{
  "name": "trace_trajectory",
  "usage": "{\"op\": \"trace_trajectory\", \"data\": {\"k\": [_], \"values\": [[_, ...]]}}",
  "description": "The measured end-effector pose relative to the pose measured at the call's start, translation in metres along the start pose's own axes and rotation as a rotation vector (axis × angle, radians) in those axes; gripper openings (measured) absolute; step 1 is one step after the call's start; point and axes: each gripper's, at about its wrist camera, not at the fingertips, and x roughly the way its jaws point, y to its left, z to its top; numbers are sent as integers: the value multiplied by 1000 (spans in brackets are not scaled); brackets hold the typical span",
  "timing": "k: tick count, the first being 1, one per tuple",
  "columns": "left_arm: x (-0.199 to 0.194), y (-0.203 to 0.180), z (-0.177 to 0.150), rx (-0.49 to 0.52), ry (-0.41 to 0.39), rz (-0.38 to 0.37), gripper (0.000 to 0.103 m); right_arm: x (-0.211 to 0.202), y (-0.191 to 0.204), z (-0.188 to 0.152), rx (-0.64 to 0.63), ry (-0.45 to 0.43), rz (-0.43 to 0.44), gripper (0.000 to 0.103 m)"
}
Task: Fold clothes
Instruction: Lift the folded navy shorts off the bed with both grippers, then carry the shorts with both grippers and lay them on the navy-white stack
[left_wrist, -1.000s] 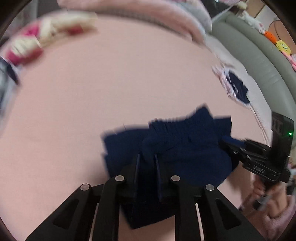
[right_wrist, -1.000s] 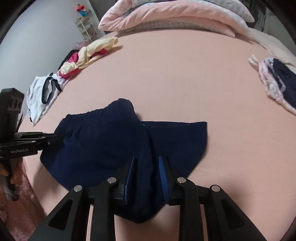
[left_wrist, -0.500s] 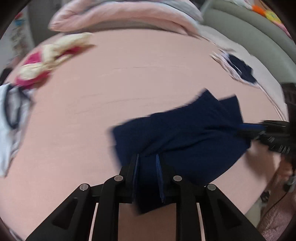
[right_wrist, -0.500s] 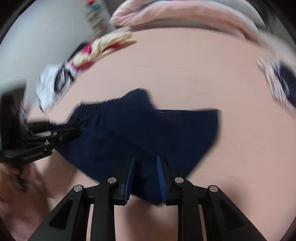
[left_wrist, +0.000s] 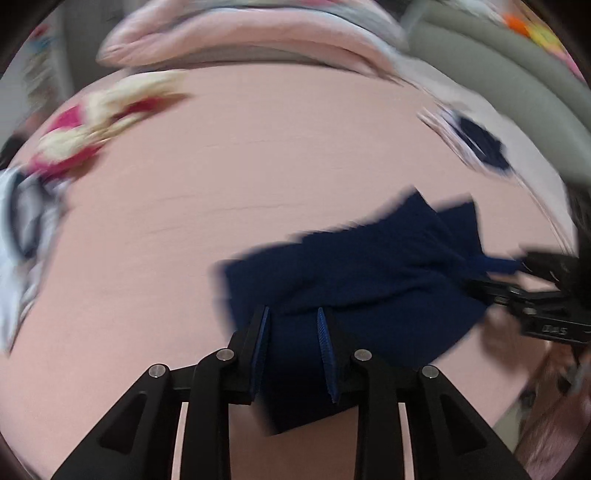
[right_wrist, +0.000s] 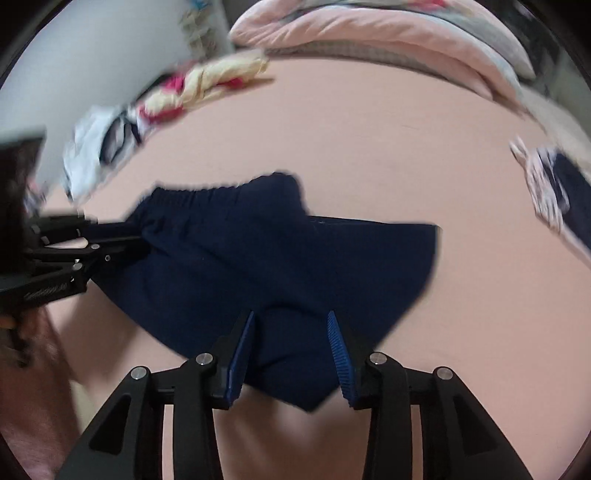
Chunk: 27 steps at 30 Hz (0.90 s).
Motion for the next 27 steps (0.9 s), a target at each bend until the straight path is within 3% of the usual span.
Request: {"op": "trace_trajectory", "data": {"k": [1,3,5,6,7,8,11,13,14,15,17,18,19,20,21,22,25,27], "values": [[-3,13,1,-51,-6,16,24,-8,-7,1,17,1,-50,43],[-4,34,-1,-160,7,-63,24,-26,-21,0,52,-48,-68,47],[0,42,-4,-237,28,-161,30,-30,-42,-1,172,-54,33,61],[2,46,-5,-275,39,-211,39,-25,-49,-3,227,-37,89,64],[4,50,-6,-314,50,-260,48,-18,-53,-5,280,-15,144,64],[6,53,-8,-341,63,-290,50,-11,-57,-7,334,7,200,64],[17,53,-17,-366,114,-299,56,2,-49,-7,335,42,202,66],[21,49,-27,-376,146,-324,62,-2,-46,-14,298,30,202,82],[22,45,-27,-367,137,-321,65,-5,-48,-20,286,21,215,85],[22,39,-27,-358,127,-325,72,-5,-46,-21,272,11,224,86],[24,32,-26,-354,118,-322,73,1,-38,-16,248,-4,224,85],[24,28,-27,-348,112,-312,73,4,-34,-14,237,-11,221,77],[24,25,-27,-334,106,-302,71,8,-25,-11,227,-15,220,58],[23,21,-28,-319,101,-296,65,11,-21,-10,229,-15,225,51],[21,19,-28,-311,98,-299,38,13,-21,-10,236,-14,236,47],[19,18,-29,-318,96,-309,24,14,-20,-10,246,-15,248,37],[6,15,-27,-320,64,-310,12,10,-15,-9,272,-17,268,16],[-11,9,-22,-297,29,-320,11,-4,-12,-9,259,-39,270,13]]}}
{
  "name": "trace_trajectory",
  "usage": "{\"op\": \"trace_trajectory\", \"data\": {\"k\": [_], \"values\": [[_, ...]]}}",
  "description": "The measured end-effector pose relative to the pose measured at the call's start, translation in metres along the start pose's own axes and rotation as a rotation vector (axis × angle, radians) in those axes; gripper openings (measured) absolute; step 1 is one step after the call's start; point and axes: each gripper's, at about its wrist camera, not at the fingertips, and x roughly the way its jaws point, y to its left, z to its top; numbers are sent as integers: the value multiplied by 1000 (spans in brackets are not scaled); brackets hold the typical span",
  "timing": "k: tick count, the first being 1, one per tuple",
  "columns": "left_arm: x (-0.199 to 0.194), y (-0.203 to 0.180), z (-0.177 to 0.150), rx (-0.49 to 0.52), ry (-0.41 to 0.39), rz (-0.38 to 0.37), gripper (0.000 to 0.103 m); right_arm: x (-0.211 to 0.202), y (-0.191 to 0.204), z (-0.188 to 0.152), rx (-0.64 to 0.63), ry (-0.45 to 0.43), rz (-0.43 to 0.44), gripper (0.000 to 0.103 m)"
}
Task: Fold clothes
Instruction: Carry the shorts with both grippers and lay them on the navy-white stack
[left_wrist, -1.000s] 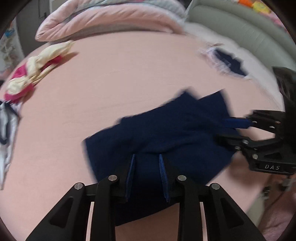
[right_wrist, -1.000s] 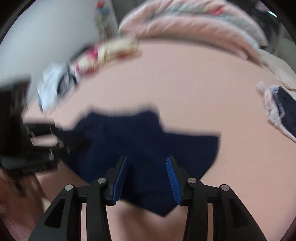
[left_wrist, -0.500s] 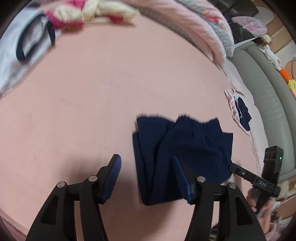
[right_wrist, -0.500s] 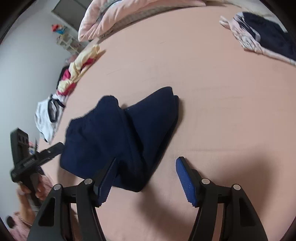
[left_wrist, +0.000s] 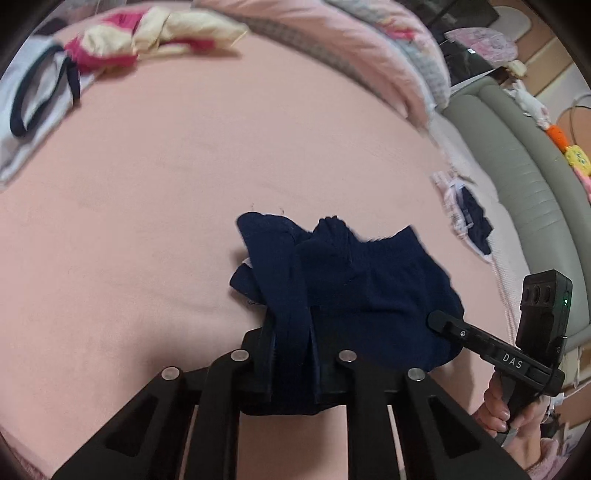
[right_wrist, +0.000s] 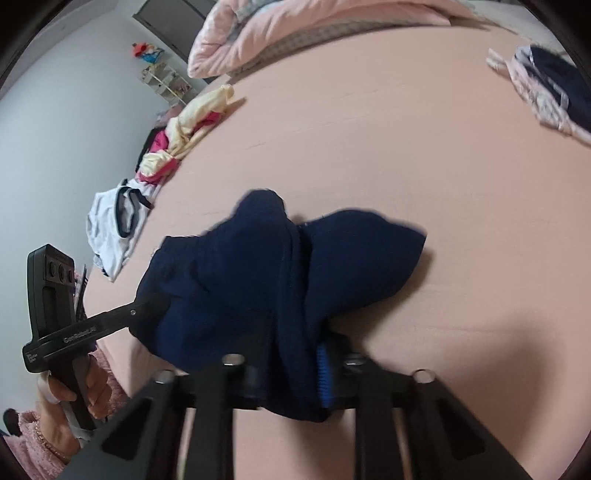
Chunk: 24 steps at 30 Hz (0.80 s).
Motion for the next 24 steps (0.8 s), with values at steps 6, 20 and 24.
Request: {"op": "trace_trajectory", "data": {"k": [6,20,24], "values": [[-13,-72,22,129,-31,-83,11,-55,3,22,-56,-81,-38,12],[132,-338,134,377,-96,-232,11,-189,-185,142,-75,-421,-294,12],[210,-378,143,412,-72,-219,11,-181,-267,162,19,-414,-419,13]]}}
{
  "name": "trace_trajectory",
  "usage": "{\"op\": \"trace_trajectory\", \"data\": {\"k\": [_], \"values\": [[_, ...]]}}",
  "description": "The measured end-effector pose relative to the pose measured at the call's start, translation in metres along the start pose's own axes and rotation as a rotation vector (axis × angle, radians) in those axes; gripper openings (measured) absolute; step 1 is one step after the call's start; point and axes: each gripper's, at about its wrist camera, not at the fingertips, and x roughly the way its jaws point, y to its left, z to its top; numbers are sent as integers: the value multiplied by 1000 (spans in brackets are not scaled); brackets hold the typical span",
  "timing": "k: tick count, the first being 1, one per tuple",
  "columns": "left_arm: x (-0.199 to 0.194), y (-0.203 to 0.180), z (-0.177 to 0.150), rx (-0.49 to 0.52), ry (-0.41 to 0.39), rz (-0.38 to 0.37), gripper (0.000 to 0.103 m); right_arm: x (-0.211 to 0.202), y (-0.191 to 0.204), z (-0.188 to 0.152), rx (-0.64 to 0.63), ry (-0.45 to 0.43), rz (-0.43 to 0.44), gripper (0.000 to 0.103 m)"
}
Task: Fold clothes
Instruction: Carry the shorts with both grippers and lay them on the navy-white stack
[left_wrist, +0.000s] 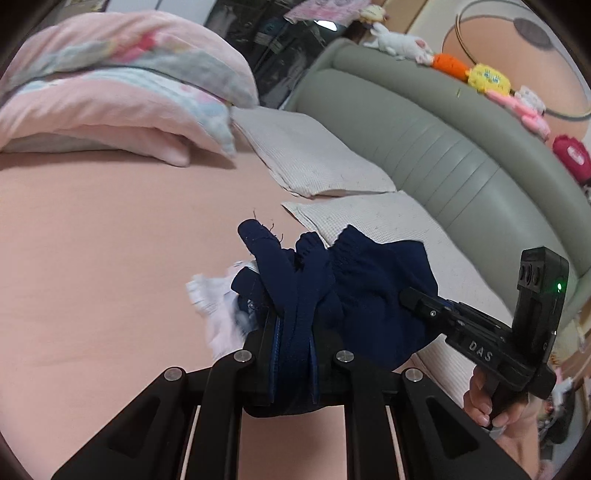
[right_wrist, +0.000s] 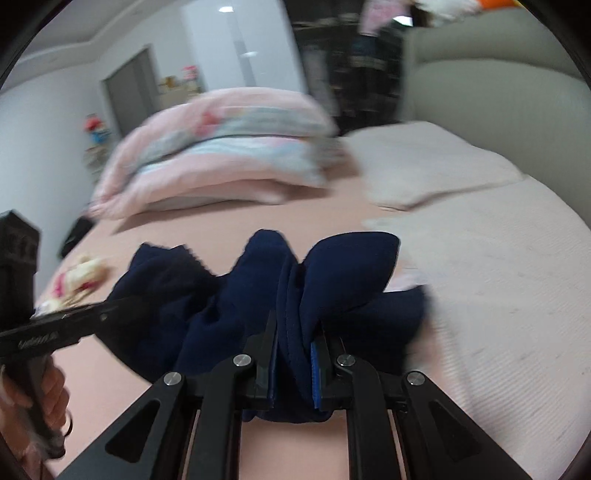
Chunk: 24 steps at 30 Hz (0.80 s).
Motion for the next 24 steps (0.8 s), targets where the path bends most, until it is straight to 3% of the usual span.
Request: {"op": "trace_trajectory", "data": {"k": [2,4,6,8,10,11,13,15,18,20,21,22,24], "values": [[47,3,-4,5,84,53,12,35,-35,-8,55,78,-76,17],[68,14,-10,-32,132,71,18,70,-69,-22,113,220,-104,25],[70,27,-15,-83,143,70,22,73,-95,-26,219,235,-65,43],[44,29,-9,-96,57,71,24,59,-106,-19,291,184,-68,46],[15,20,-3,-48,-61,115,24,41,-100,-7,284,92,-91,46],[10,11,0,-6,-79,105,24,35,-93,-3,261,57,-88,46],[17,-8,4,96,-31,22,24,30,-75,3,205,26,-60,46],[31,-26,1,183,32,-24,24,41,-53,2,127,76,17,46],[56,-32,-10,274,117,15,24,71,-36,-7,61,160,-14,46],[67,-19,-11,267,166,70,24,86,-34,-13,47,197,-43,45],[70,-7,-9,241,187,90,22,89,-42,-14,69,194,-52,38],[68,7,-6,201,197,84,16,89,-49,-14,98,189,-55,25],[53,24,-3,150,190,90,16,81,-63,-10,151,172,-77,22]]}}
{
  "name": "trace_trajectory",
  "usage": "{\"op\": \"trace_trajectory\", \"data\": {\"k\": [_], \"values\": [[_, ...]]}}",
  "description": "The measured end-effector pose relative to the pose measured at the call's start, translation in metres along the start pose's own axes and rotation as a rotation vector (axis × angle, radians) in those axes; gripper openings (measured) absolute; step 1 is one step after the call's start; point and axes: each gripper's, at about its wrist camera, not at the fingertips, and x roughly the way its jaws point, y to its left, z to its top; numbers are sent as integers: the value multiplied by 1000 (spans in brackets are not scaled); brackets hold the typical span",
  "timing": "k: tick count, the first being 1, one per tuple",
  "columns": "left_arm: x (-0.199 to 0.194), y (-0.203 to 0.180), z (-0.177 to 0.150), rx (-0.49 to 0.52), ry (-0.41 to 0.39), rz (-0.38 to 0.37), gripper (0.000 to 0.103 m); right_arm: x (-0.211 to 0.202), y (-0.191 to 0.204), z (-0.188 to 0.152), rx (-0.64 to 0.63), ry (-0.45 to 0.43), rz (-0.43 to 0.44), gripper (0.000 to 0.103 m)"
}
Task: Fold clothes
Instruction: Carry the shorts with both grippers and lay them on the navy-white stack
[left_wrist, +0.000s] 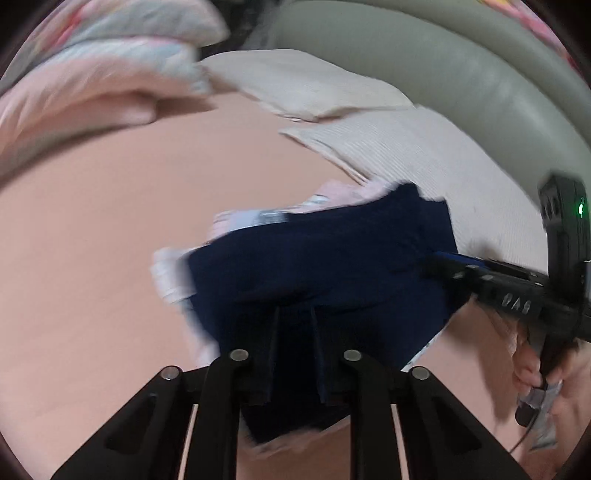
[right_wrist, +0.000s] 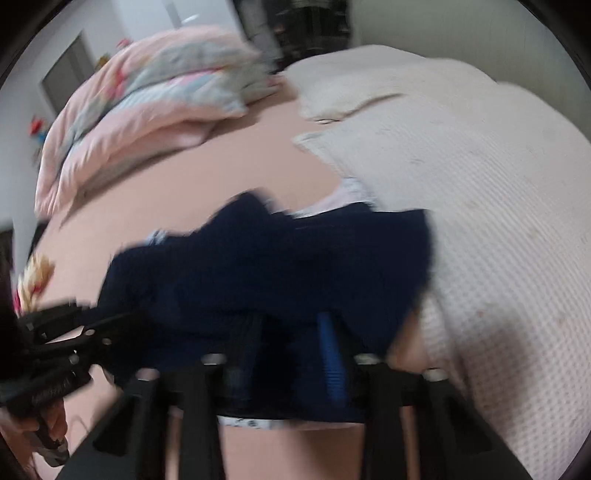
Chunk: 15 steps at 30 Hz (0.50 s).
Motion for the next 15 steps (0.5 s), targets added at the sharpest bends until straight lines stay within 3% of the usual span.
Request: {"op": "trace_trajectory", "data": {"k": [2,4,5,7,9,11,13,15], "values": [[-16,4,-3,-7,-32,16,16,-14,-1,4,3,-46,-78,30],[-26,-9,-7,56,-67,-2,20,-28,3,8,-9,-94,-138,32],[-29,-19,-8,100,-83,-18,24,-30,9,10,-22,-104,-115,33],[-20,-27,-11,156,-56,8,44,-21,25,9,-64,-47,-1,35],[-3,-31,-13,198,-3,61,44,-3,41,2,-158,24,-41,35],[-4,-21,-16,194,20,49,44,7,36,-6,-197,48,-122,31],[-17,-4,-19,167,20,22,44,2,14,-1,-94,57,-51,31],[-41,14,-24,136,-17,50,44,-18,2,6,-19,4,-91,37]]}}
